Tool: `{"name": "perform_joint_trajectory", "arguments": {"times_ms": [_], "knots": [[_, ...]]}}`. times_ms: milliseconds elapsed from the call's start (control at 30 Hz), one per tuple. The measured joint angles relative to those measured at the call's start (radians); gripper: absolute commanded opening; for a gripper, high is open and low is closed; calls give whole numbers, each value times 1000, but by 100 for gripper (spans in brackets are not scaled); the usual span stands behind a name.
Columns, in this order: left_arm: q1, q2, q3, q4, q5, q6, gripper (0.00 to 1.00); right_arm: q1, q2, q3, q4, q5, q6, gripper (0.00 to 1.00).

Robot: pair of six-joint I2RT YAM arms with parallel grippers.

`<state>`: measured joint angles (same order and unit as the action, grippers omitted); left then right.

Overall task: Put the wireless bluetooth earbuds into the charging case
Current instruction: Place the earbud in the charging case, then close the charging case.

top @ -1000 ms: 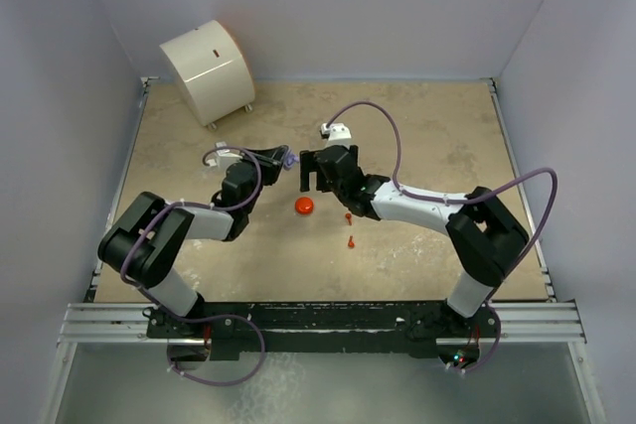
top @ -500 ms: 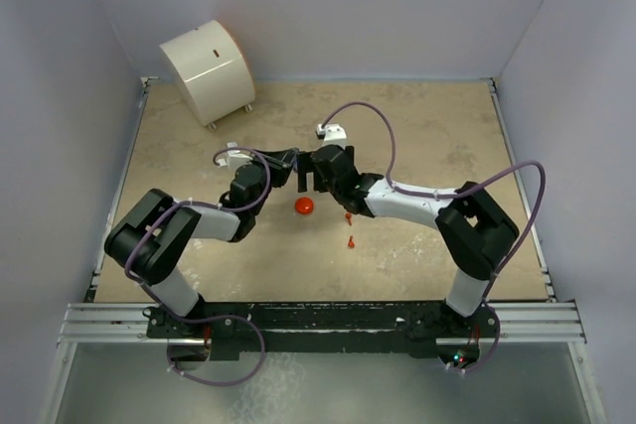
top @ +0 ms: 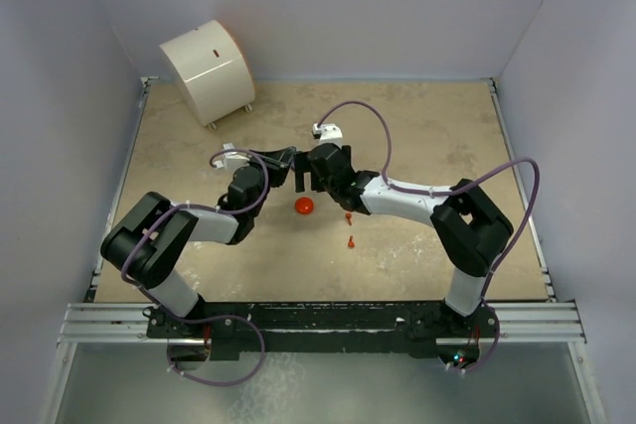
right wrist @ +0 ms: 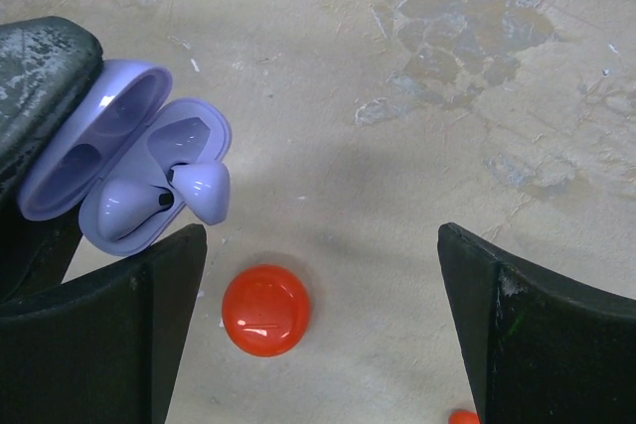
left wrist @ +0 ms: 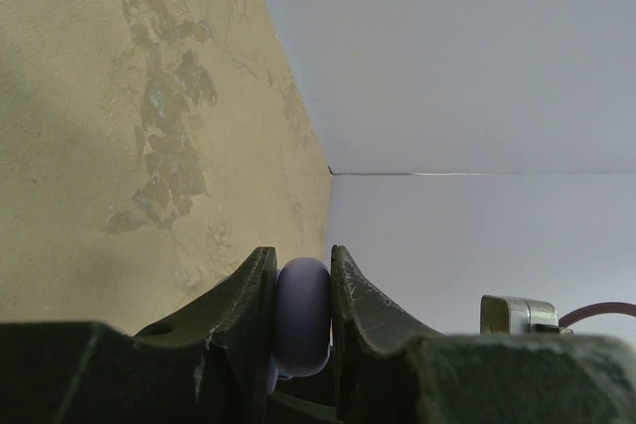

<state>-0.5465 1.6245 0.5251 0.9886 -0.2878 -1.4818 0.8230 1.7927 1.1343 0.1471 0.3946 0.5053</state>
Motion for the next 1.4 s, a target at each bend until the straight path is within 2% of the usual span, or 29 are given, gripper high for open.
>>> {"name": "perform_joint_trajectory", "arguments": {"times_ms": [1000,1200,1400], "knots": [[-19,-1,-28,14,20,-2,0,-82,-6,-5,25,-10,-2,100],[-19,-1,-33,33,0,-47,0,-101,-135,-143,93,-53,0,100],[-20,19,-37,83,-65,-163,0,-110,-291,-331,282,-72,-36,100]]}}
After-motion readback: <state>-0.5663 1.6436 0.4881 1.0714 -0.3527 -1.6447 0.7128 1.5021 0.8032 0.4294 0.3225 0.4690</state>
